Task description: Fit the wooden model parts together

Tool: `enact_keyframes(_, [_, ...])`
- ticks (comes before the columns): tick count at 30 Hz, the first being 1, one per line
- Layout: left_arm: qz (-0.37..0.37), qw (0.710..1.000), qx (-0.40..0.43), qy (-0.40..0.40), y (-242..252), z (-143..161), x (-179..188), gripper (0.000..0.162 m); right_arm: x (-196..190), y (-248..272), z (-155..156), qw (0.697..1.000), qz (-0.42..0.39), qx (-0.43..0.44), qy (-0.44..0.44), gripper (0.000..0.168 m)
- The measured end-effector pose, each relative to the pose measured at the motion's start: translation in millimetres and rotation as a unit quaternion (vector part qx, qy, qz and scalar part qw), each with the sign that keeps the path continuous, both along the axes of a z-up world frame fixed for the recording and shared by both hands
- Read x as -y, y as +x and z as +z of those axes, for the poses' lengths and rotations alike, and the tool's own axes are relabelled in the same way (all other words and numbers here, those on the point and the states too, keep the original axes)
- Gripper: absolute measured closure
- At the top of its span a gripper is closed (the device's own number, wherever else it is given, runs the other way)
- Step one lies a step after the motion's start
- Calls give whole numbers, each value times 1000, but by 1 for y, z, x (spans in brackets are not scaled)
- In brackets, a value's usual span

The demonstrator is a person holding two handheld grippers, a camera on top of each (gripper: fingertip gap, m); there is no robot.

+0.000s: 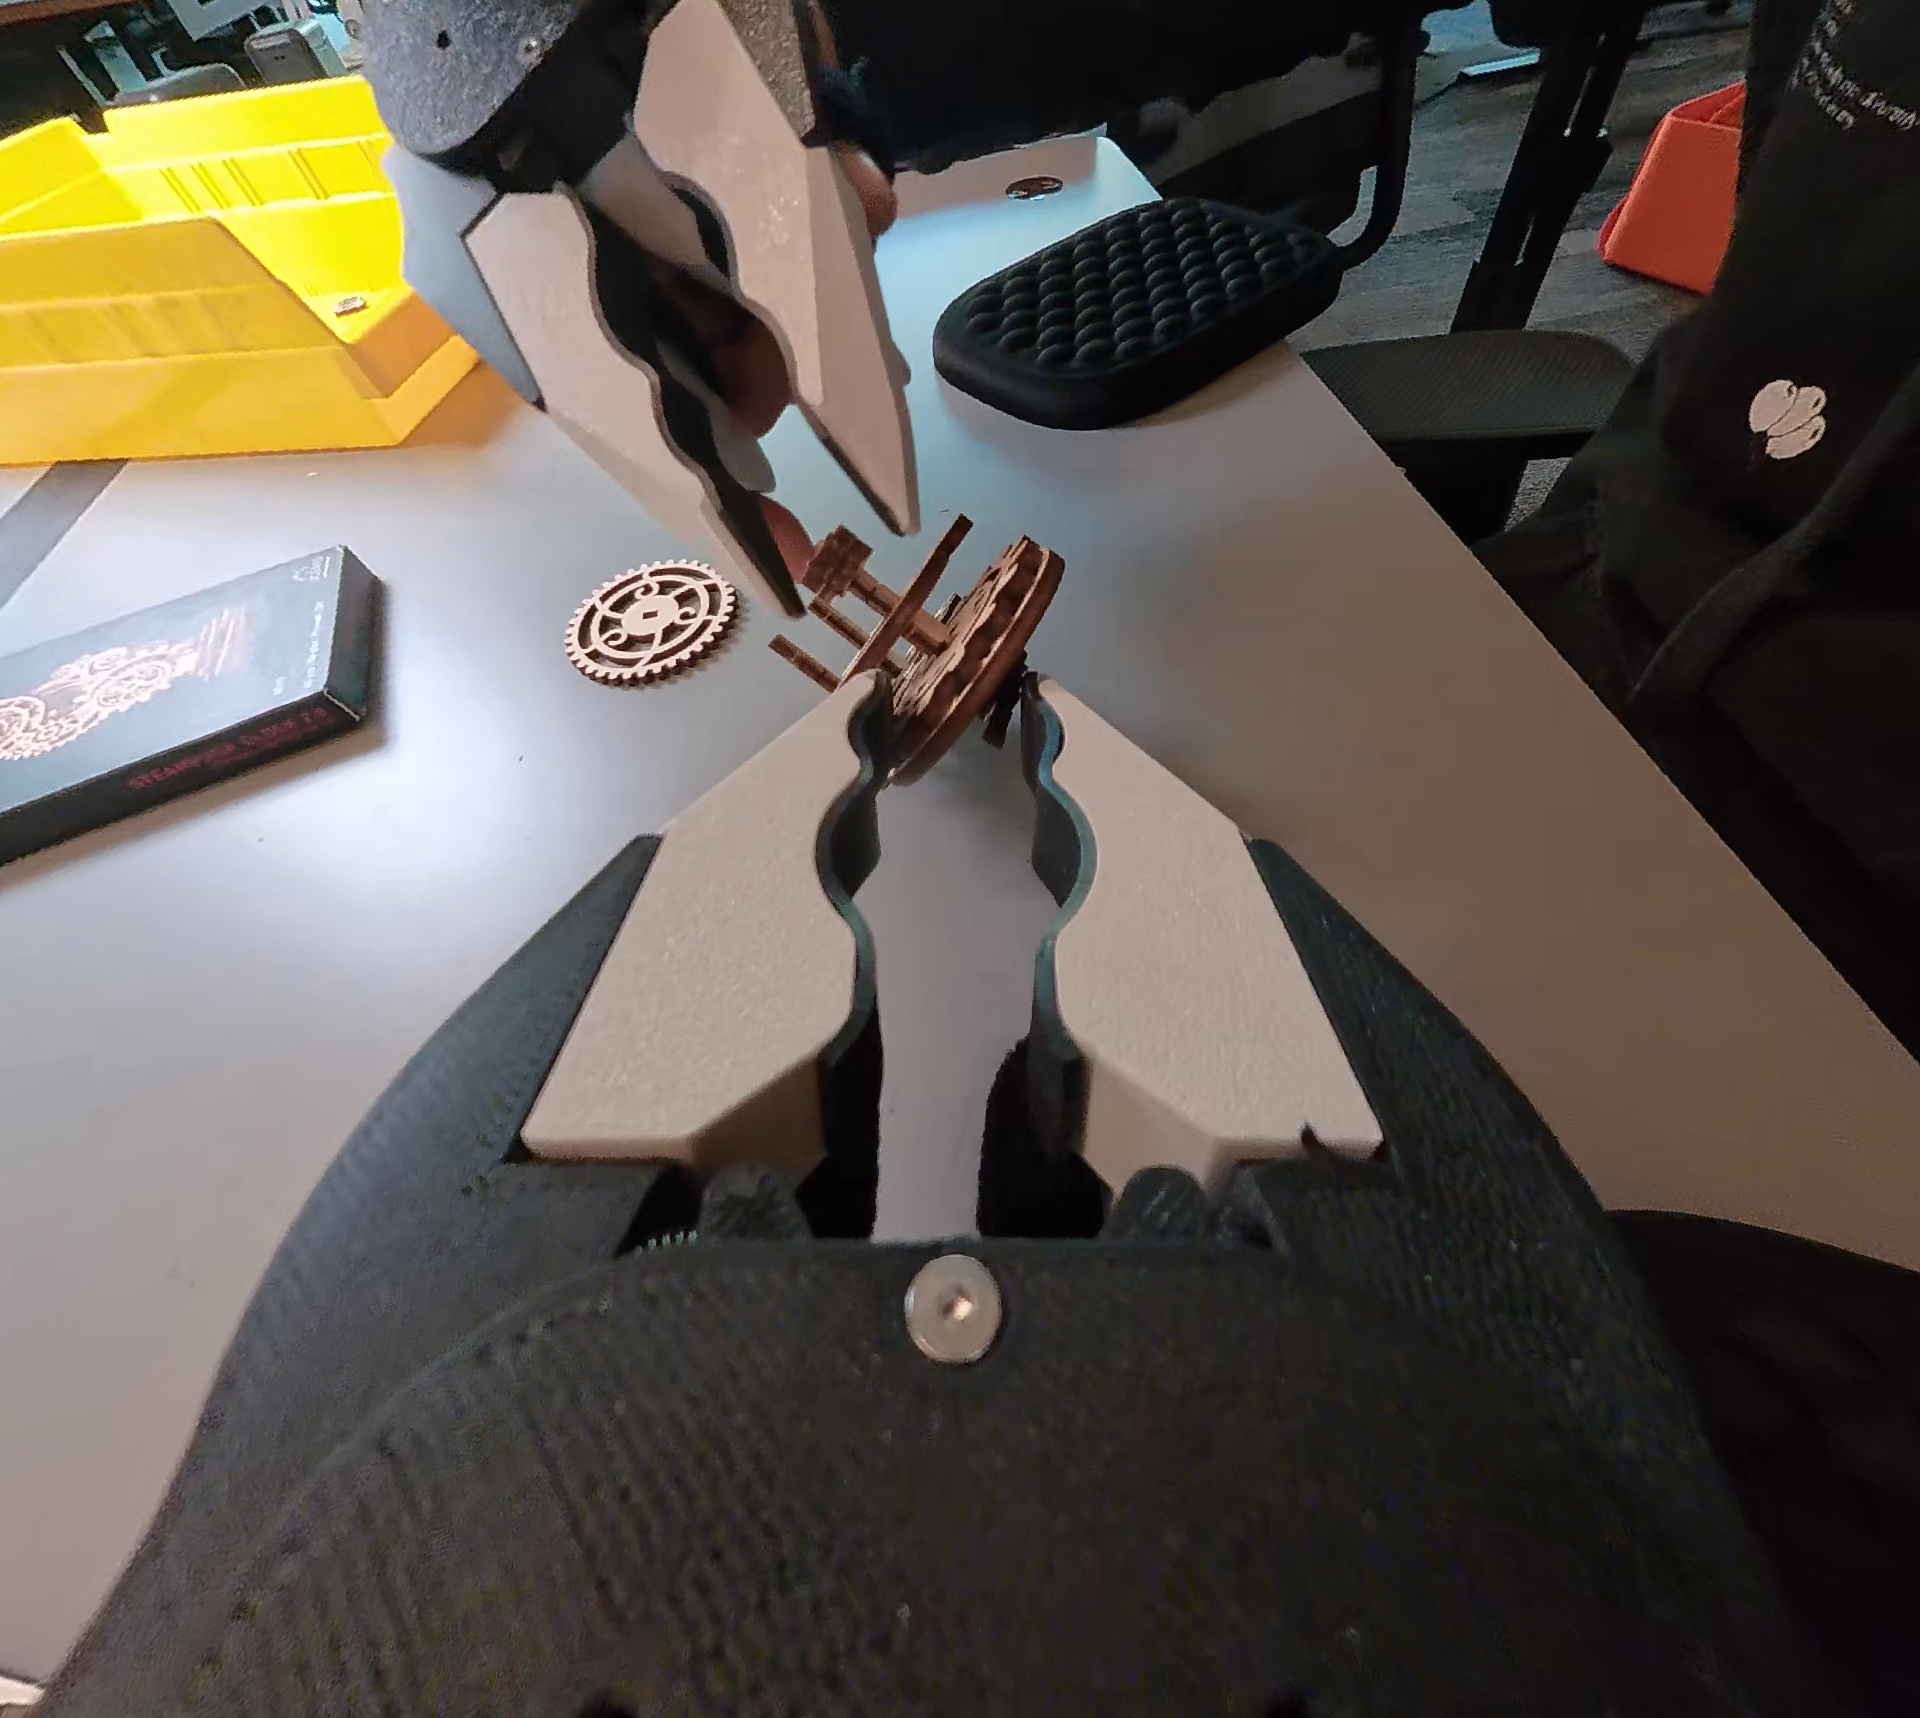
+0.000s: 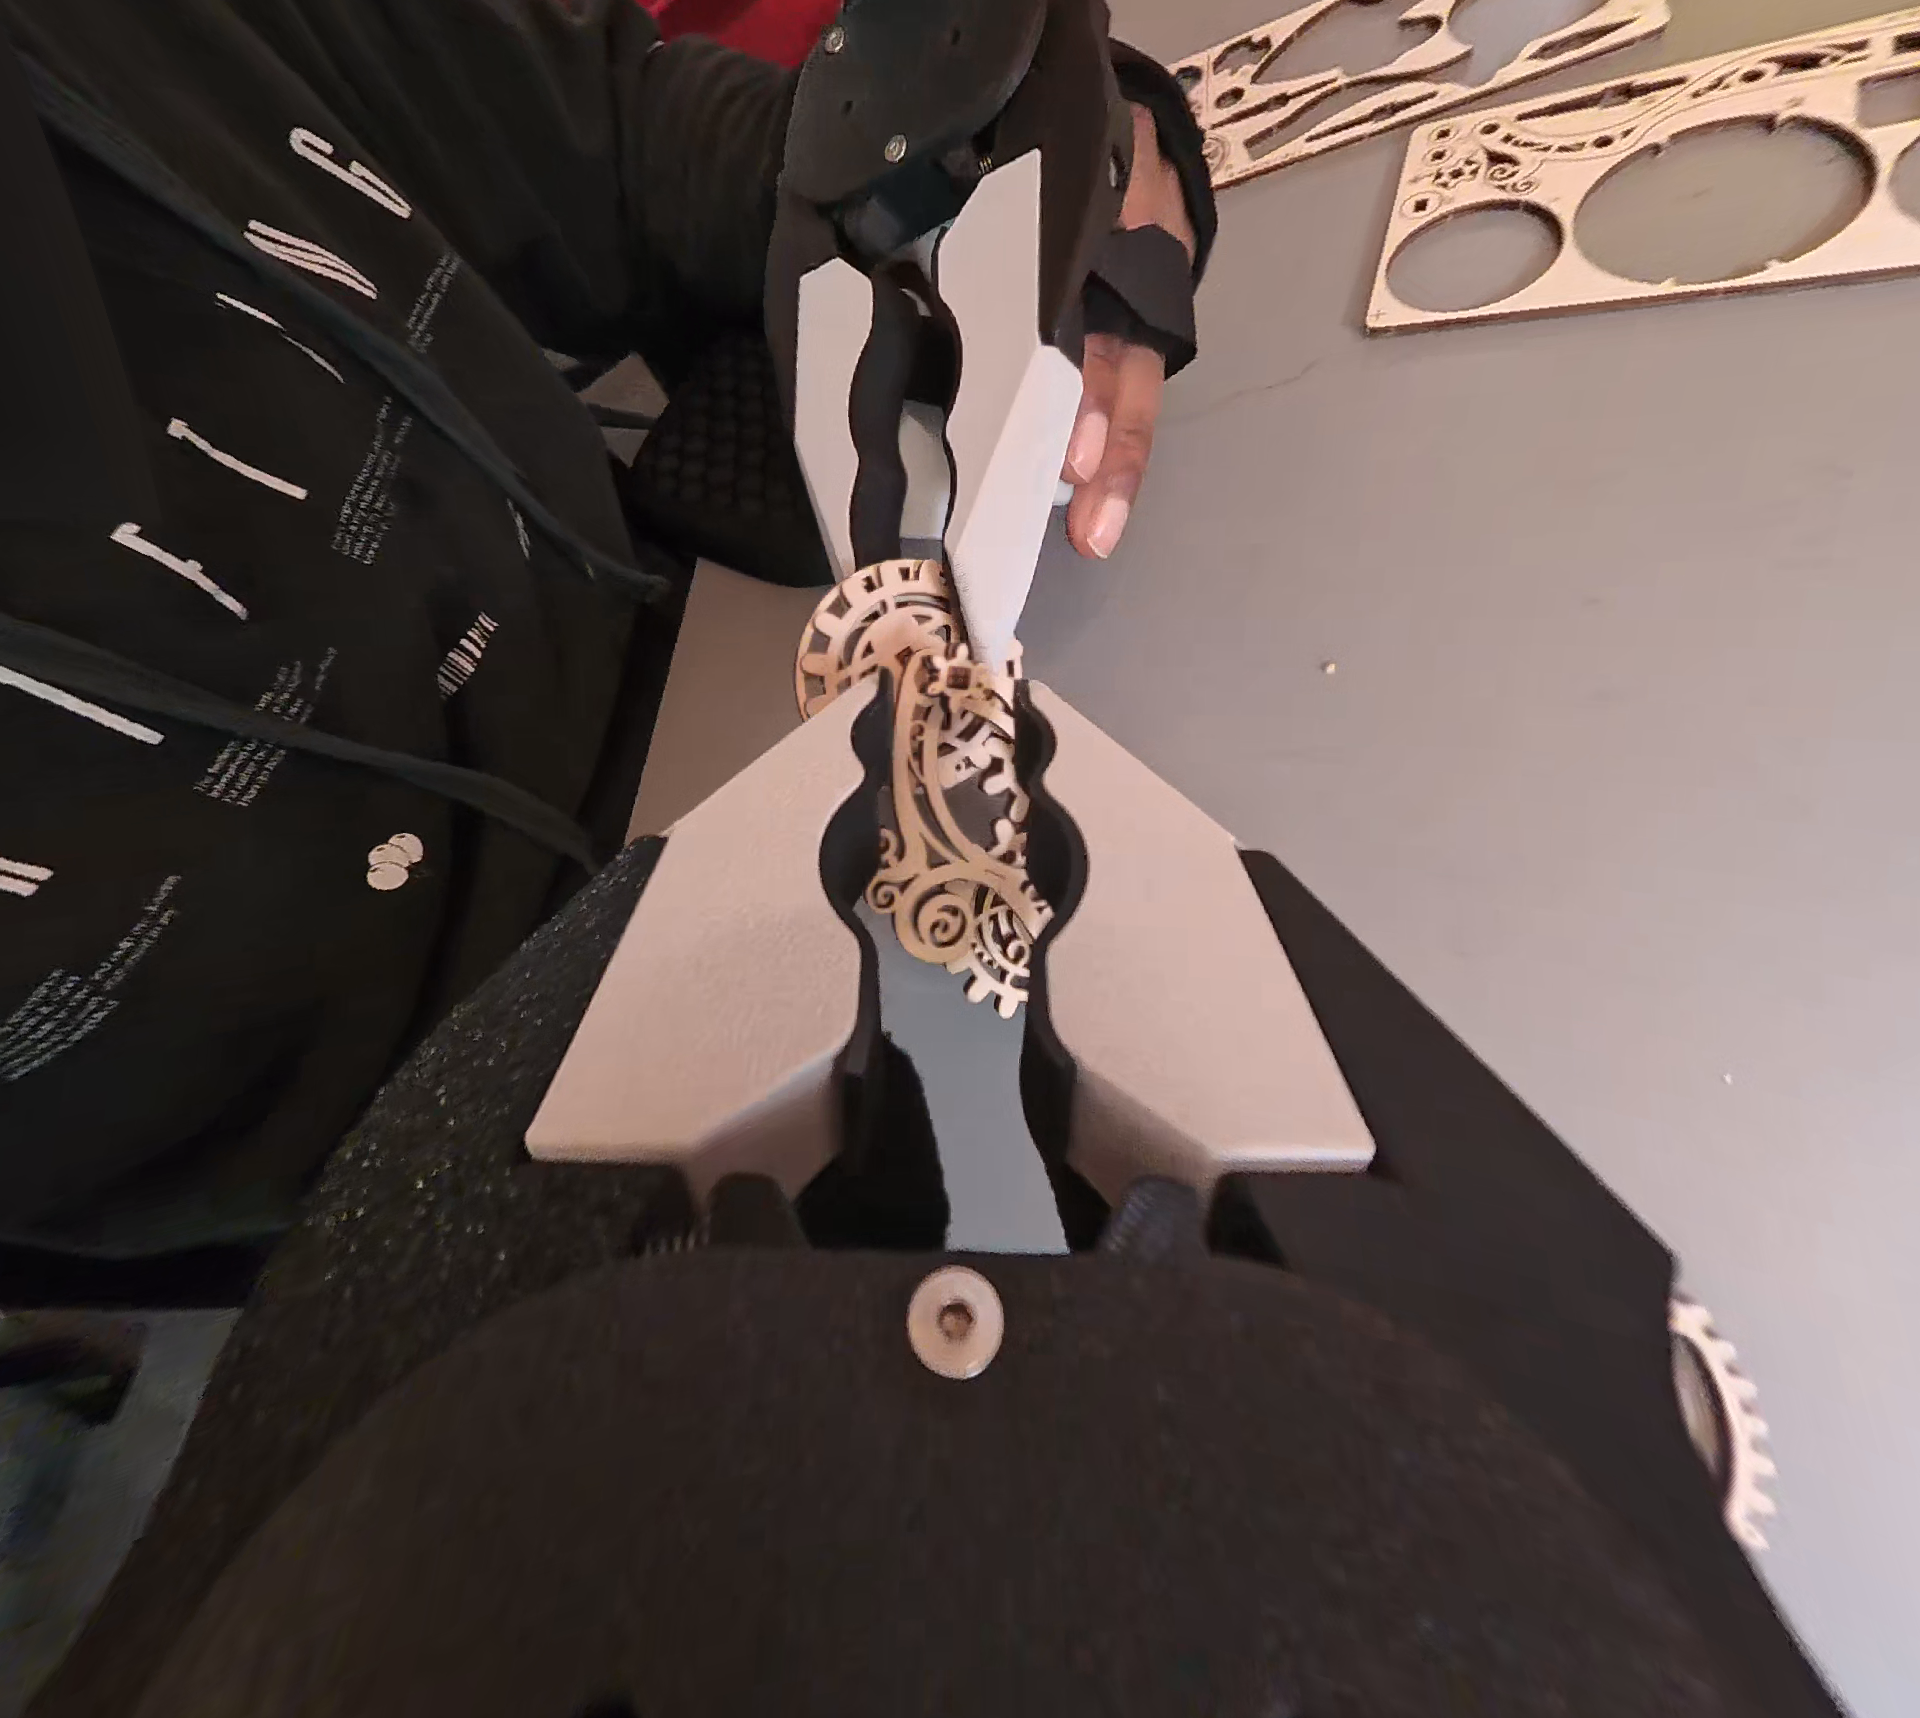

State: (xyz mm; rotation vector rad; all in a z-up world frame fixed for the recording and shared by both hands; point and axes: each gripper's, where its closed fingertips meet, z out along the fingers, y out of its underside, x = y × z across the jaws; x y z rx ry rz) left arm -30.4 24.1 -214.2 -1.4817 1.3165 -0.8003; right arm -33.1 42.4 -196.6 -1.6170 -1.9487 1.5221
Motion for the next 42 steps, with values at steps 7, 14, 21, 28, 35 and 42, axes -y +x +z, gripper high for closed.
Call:
enact_keyframes(7, [-5,1000,-5,6,-1,-2,2,140,3,-2,1,999,24,5,-32,158])
enact_keyframes(14, [16,1000,-20,-5,-11,-9,-7,135,-3,-6,-3,1000,2,2,1,159])
enact_keyframes(21, [47,984,46,-164,-15,-1,-17,92,-13,-12,-16,992,-51,6,116,159])
enact_keyframes(28, [111,979,-68,-156,-5,-48,-32,113,-10,-22,-42,968,-50,44,240,159])
enact_keyframes(35, [126,977,-105,-137,-7,-57,-34,114,-13,-25,-37,956,-33,56,287,159])
enact_keyframes(42, [128,976,-102,-143,-8,-57,-34,114,-65,6,-26,944,-114,87,296,159])
